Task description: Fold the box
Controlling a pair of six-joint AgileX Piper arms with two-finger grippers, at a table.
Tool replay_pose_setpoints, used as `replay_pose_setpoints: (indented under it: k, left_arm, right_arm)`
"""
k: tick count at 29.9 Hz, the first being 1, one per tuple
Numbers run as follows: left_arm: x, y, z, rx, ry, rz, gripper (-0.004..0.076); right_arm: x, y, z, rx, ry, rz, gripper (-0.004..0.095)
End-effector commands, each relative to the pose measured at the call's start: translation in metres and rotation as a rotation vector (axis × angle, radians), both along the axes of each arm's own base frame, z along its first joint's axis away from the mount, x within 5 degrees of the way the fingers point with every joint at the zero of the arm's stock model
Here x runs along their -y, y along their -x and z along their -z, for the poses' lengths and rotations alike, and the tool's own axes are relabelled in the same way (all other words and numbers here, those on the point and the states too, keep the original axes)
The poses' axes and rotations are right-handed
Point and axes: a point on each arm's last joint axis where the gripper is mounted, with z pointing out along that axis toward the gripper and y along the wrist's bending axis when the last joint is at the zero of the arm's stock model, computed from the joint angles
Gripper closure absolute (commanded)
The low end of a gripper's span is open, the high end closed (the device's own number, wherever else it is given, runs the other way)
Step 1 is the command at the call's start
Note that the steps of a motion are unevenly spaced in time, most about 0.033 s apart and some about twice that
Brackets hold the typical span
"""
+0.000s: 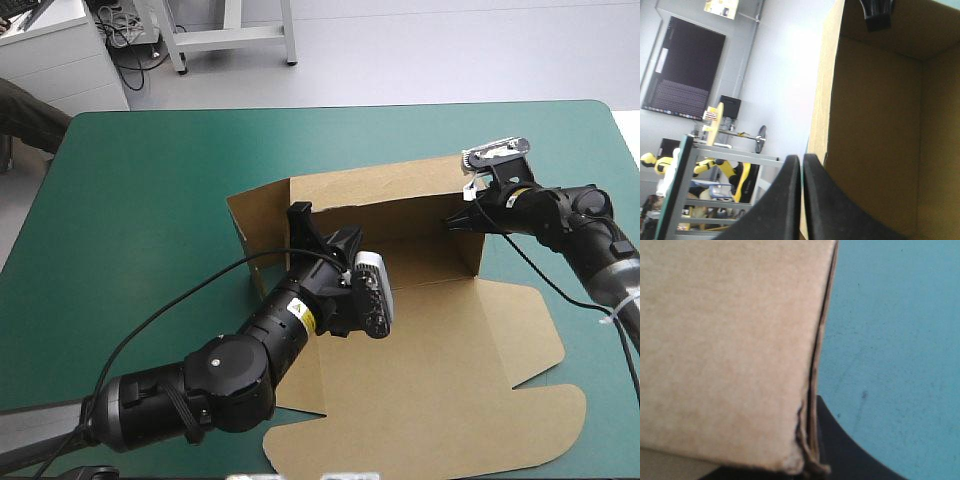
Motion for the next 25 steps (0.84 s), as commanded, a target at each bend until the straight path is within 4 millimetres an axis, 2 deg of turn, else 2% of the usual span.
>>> replay_pose_setpoints:
  k: [1,7,14,19,25]
  left_arm:
    - [-0.012,-0.001,-0.039,-0.043,0.083,0.004,0.073]
    - [-0.041,-0.034,-0.076,-0.213,0.22,-0.085,0.073]
    - [-0.105,-0.077,-0.112,-0.395,0.404,-0.269,0.073]
    - [-0.157,-0.099,-0.116,-0.46,0.508,-0.467,0.073]
    - [-0.211,-0.109,-0.11,-0.566,0.639,-0.666,0.073]
  right_arm:
    - [0.002,0.002,-0.023,0.107,-0.023,0.009,0.0926]
    - [0.002,0.002,-0.023,0.097,-0.021,0.008,0.0926]
    - [0.002,0.002,-0.022,0.094,-0.02,0.008,0.0926]
    - [0.002,0.003,-0.022,0.088,-0.023,0.008,0.0926]
    - [0.002,0.003,-0.022,0.078,-0.031,0.009,0.0926]
